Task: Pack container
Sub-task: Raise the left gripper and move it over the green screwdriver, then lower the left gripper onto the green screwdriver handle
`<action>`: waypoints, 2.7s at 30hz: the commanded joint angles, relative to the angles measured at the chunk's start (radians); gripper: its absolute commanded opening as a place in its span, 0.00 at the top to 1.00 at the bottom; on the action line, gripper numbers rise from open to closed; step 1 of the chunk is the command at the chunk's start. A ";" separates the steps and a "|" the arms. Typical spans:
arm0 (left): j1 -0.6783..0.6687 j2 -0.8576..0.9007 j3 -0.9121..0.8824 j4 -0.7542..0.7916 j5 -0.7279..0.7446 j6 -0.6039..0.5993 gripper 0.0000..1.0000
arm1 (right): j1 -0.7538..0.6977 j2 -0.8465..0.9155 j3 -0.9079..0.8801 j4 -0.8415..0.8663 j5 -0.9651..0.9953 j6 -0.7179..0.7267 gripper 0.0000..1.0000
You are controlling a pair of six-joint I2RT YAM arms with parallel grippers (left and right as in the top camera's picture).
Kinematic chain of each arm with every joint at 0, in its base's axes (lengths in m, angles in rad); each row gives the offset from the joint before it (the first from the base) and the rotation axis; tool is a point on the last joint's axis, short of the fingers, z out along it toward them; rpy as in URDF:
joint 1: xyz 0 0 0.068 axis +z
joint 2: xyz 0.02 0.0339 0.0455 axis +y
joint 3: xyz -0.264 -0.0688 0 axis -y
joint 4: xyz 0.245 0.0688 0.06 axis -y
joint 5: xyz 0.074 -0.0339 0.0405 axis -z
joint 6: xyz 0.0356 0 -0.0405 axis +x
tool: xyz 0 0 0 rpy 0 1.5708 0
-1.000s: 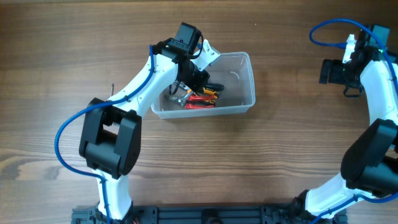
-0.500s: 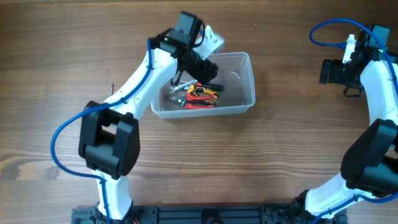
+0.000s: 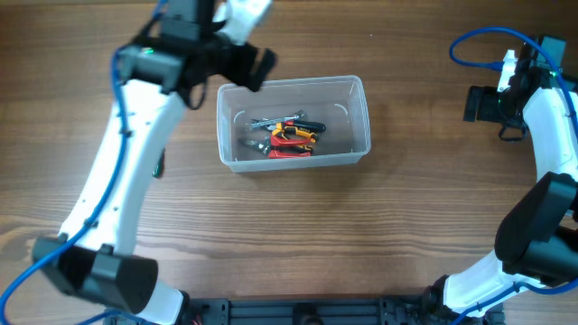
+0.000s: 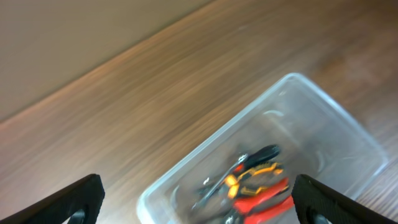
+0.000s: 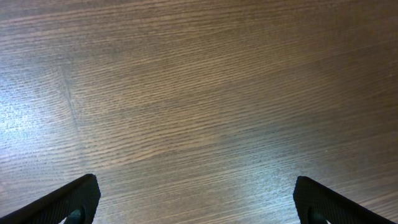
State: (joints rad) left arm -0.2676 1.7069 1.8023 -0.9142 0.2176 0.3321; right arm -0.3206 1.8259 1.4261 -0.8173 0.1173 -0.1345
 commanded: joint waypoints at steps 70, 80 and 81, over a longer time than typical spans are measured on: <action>0.541 -0.108 -0.592 0.063 -0.214 -0.280 0.00 | 0.000 0.001 -0.001 0.003 0.018 0.004 0.00; 0.521 -0.108 -0.592 0.126 -0.109 -0.280 0.00 | 0.000 0.001 -0.001 0.003 0.018 0.004 0.00; 0.517 -0.108 -0.592 0.127 -0.127 -0.279 0.00 | 0.000 0.001 -0.001 0.003 0.018 0.004 0.00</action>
State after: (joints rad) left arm 0.2661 1.6093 1.2144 -0.7994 0.0910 0.0326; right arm -0.3206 1.8259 1.4261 -0.8169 0.1173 -0.1349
